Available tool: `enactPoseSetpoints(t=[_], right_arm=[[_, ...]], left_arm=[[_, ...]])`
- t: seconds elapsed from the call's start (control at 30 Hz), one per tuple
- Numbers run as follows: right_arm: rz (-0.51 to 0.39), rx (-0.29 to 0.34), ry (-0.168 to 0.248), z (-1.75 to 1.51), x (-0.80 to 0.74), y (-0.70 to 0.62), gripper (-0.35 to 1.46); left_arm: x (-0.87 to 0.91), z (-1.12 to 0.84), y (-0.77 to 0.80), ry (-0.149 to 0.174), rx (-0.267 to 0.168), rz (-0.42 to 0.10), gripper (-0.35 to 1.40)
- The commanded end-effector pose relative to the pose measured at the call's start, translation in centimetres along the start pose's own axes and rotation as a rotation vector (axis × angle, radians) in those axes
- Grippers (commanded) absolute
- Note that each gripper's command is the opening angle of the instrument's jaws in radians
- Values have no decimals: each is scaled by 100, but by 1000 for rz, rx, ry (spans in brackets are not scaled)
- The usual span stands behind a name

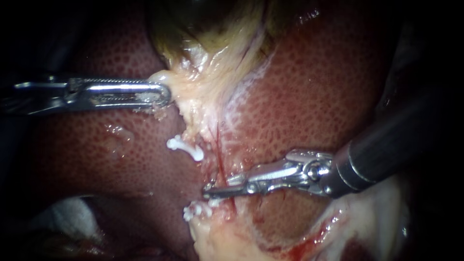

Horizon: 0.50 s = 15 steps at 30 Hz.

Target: Going back second clip right tube

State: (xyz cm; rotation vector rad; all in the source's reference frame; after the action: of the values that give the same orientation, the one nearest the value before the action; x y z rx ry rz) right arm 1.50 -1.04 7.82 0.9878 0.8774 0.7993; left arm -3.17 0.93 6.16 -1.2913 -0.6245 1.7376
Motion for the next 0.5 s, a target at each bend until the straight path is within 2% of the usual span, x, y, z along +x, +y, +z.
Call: enactPoseSetpoints(t=[0.03,0.4,0.43,0.5], right_arm=[[0,0,0,0,0,0,-35],[1,-1,-2,-1,1,0,-35],[-5,7,3,-1,2,-1,-28],[-125,5,33,-2,3,0,6]], left_arm=[[0,0,0,0,0,0,-35],[0,-1,0,0,0,6,-35],[0,-1,0,0,0,6,-35],[0,-1,0,0,0,6,-35]])
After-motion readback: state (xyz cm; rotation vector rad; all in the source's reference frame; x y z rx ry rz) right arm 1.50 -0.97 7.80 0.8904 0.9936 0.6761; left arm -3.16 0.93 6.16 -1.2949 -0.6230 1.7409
